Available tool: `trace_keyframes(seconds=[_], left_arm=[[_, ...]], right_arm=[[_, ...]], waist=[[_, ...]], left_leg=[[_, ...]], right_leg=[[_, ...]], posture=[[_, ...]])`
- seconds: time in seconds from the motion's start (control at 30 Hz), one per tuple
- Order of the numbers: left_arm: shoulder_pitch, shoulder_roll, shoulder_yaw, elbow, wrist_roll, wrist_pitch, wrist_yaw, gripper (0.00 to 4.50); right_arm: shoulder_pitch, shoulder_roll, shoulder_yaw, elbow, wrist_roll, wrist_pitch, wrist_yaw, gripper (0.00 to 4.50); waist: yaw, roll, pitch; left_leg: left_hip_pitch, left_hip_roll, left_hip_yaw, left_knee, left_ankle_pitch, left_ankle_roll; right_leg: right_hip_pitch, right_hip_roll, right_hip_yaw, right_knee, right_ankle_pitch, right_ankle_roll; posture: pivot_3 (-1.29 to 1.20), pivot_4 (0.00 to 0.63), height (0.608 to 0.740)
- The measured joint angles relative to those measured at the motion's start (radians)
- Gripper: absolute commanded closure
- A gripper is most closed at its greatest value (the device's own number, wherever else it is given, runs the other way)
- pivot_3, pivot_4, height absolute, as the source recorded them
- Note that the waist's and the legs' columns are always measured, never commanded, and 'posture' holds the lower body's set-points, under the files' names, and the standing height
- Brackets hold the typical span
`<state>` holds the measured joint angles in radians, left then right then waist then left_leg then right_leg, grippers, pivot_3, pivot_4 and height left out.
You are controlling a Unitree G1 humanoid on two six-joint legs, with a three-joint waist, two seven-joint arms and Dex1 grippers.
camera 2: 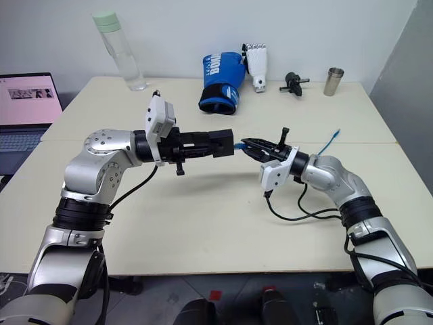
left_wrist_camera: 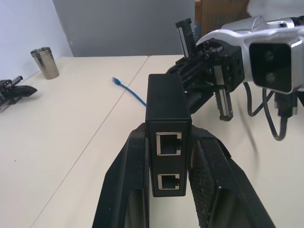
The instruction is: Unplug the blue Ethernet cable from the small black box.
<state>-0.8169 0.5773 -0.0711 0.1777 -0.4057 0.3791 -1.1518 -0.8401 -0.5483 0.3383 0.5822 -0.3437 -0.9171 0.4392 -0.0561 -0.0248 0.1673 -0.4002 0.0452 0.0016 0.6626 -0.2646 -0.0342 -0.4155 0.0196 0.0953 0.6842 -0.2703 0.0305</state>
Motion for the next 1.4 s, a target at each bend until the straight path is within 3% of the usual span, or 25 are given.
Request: trace_keyframes(seconds=[0.17, 0.23, 0.37, 0.47, 0.57, 0.77, 1.03, 1.4], left_arm=[[-0.001, 0.004, 0.0, 0.024, 0.0, 0.008, 0.001, 3.73], [-0.001, 0.012, 0.001, 0.025, -0.005, 0.019, -0.007, 3.73], [-0.001, 0.041, 0.001, 0.028, -0.027, 0.083, -0.048, 3.73], [-0.002, 0.055, 0.008, 0.038, -0.053, 0.128, -0.076, 3.73], [-0.014, 0.064, 0.033, 0.064, -0.081, 0.181, -0.093, 3.73], [-0.066, 0.068, 0.062, 0.07, -0.135, 0.275, -0.126, 3.73], [-0.092, 0.062, 0.078, 0.072, -0.183, 0.358, -0.128, 3.73], [-0.092, 0.063, 0.078, 0.059, -0.191, 0.39, -0.131, 3.73]], right_arm=[[0.064, -0.04, 0.017, -0.194, 0.309, 0.22, 0.312, 1.66], [0.075, -0.072, 0.017, -0.278, 0.418, 0.343, 0.42, 1.45], [0.067, -0.111, -0.024, -0.427, 0.635, 0.696, 0.566, 0.65], [-0.026, -0.148, -0.073, -0.449, 0.823, 1.09, 0.644, 0.02], [-0.133, -0.175, -0.141, -0.416, 0.963, 1.412, 0.704, 0.02], [-0.165, -0.13, -0.155, -0.311, 1.006, 1.687, 0.765, 0.02], [-0.211, 0.025, -0.161, -0.231, 0.955, 1.69, 0.738, 0.02], [-0.214, 0.063, -0.167, -0.206, 0.924, 1.692, 0.767, 0.02]], waist=[[0.002, 0.0, 0.0], [0.002, 0.0, 0.0], [0.005, 0.0, 0.0], [0.007, 0.001, 0.0], [0.011, 0.001, 0.0], [0.015, 0.001, 0.0], [0.007, 0.001, 0.0], [0.006, 0.001, 0.0]], left_leg=[[0.0, 0.0, -0.001, 0.001, 0.0, 0.001], [0.0, 0.0, -0.002, 0.001, -0.001, 0.001], [0.0, 0.0, -0.002, 0.001, -0.001, 0.001], [0.0, 0.0, -0.002, 0.002, -0.001, 0.001], [0.0, 0.0, -0.003, 0.001, -0.001, 0.001], [-0.001, 0.0, -0.002, 0.001, -0.001, 0.002], [-0.002, 0.0, -0.002, 0.001, -0.001, 0.002], [-0.004, 0.0, -0.002, 0.001, -0.001, 0.001]], right_leg=[[0.001, -0.001, -0.001, 0.0, 0.0, 0.0], [0.001, -0.001, -0.002, 0.0, 0.0, 0.0], [0.001, -0.001, -0.003, 0.0, 0.0, 0.0], [0.001, -0.001, -0.003, 0.001, 0.0, 0.0], [0.001, 0.0, -0.005, 0.0, 0.0, -0.001], [0.0, 0.0, -0.004, -0.001, 0.0, 0.0], [-0.002, 0.0, -0.004, 0.0, 0.0, 0.0], [-0.005, 0.0, -0.004, 0.003, 0.0, 0.0]], posture=[[0.0, 0.15, 0.74], [0.0, 0.15, 0.74], [0.0, 0.15, 0.74], [0.0, 0.15, 0.74], [0.0, 0.15, 0.74], [0.0, 0.15, 0.74], [0.0, 0.15, 0.74], [0.0, 0.15, 0.74]])
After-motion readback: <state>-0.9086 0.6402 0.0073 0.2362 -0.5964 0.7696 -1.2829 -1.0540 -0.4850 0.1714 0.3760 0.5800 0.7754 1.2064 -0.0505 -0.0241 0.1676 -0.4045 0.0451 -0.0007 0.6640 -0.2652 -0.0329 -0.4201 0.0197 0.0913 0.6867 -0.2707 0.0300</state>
